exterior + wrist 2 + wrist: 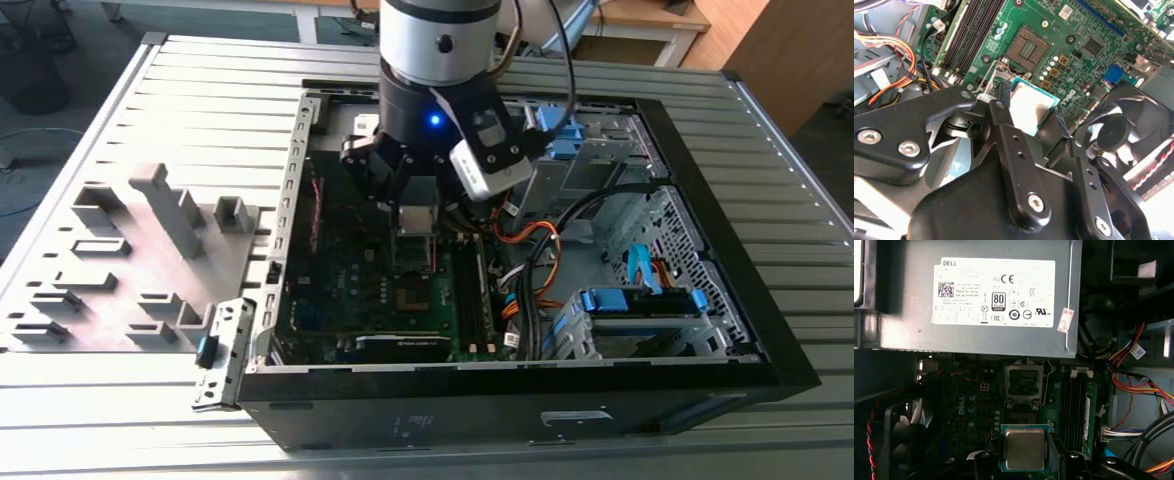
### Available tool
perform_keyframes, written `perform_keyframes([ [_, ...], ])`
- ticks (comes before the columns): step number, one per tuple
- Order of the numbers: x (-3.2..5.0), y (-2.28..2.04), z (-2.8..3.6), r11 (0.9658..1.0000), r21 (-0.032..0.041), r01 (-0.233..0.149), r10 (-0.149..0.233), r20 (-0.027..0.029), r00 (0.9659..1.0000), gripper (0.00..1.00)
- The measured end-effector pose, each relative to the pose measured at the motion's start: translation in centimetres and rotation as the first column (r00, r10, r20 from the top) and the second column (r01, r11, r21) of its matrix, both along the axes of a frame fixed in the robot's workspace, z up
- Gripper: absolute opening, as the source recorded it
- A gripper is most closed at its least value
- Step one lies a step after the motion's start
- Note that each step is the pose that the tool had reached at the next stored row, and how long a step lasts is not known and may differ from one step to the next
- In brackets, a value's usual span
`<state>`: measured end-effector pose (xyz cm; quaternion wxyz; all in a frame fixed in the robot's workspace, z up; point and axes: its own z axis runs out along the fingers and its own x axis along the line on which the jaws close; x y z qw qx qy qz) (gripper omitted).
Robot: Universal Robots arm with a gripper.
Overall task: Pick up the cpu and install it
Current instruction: 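Place the cpu into insertion slot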
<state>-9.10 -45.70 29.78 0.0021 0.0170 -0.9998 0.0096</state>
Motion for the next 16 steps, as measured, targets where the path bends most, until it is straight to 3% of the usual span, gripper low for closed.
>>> perform_keyframes([
  [8,-0.20,-1.26,-1.45,1.0000,0.0000,0.000,0.000,0.0000,1.0000,0.47],
  [16,-0.28,-2.13,-2.90,1.0000,-0.0001,0.000,0.000,0.0000,1.0000,0.47],
])
